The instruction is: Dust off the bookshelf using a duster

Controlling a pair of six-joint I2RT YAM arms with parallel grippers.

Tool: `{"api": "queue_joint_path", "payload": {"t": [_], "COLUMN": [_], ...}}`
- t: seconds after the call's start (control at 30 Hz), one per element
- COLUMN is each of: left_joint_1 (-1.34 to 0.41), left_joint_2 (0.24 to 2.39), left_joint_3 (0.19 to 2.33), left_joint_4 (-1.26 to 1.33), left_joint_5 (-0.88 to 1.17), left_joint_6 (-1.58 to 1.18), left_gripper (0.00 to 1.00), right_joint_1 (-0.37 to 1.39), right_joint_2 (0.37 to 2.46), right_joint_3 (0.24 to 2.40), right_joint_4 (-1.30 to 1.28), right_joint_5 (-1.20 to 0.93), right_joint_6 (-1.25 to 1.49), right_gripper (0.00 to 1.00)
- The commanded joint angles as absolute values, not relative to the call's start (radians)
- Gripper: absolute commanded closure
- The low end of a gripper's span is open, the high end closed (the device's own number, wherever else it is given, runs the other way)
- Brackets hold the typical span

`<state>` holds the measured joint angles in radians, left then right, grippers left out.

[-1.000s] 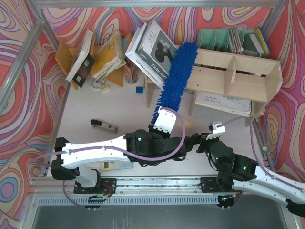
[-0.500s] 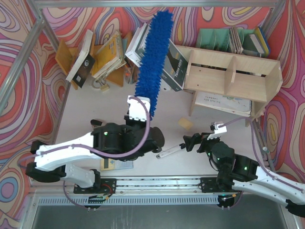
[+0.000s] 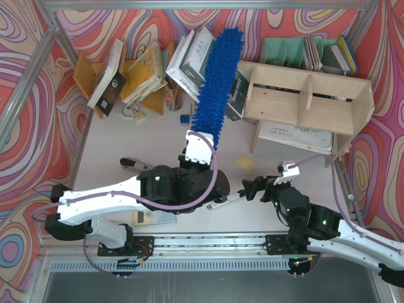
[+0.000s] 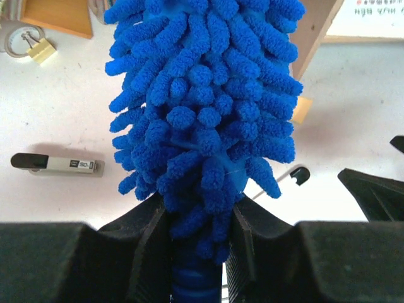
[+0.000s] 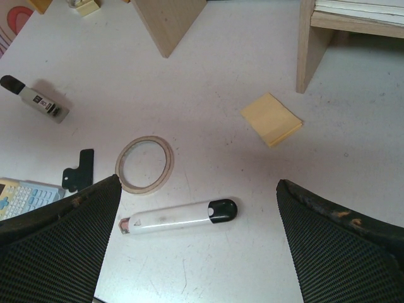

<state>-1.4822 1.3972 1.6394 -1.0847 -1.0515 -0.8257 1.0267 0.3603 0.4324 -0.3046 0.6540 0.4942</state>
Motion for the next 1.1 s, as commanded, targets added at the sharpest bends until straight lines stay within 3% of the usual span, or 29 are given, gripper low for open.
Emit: {"api": "queue_joint_path", "payload": {"t": [0.0, 0.3, 0.7, 1.07], "left_joint_1": [-1.470, -1.457, -1.454, -1.454], "left_joint_2": [1.439, 1.487, 1.304, 1.359], "left_joint_3": [1.610, 1.634, 1.573, 1.527], "left_joint_4": [-1.031, -1.045, -1.008, -0.904], "left_joint_5": [-1.005, -0.982, -1.090, -0.983], "left_joint_6": [-0.825, -0.823, -0.833, -0.797], "left_gripper": [1.00, 1.00, 1.00, 1.00], "right_joint_1": [1.026, 1.026, 1.026, 1.026], "right_joint_2": [0.357, 0.356, 0.334, 0.339], "right_joint_3": [0.434, 0.434, 0.430, 0.432], "right_joint_4": [-0.302, -0.304, -0.304, -0.305], "right_joint_5": [0.672, 0.670, 0.673, 0.672], "right_joint_6": [0.495, 0.496, 0.497, 0.499], "right_gripper": [0.02, 0.02, 0.02, 0.02]}}
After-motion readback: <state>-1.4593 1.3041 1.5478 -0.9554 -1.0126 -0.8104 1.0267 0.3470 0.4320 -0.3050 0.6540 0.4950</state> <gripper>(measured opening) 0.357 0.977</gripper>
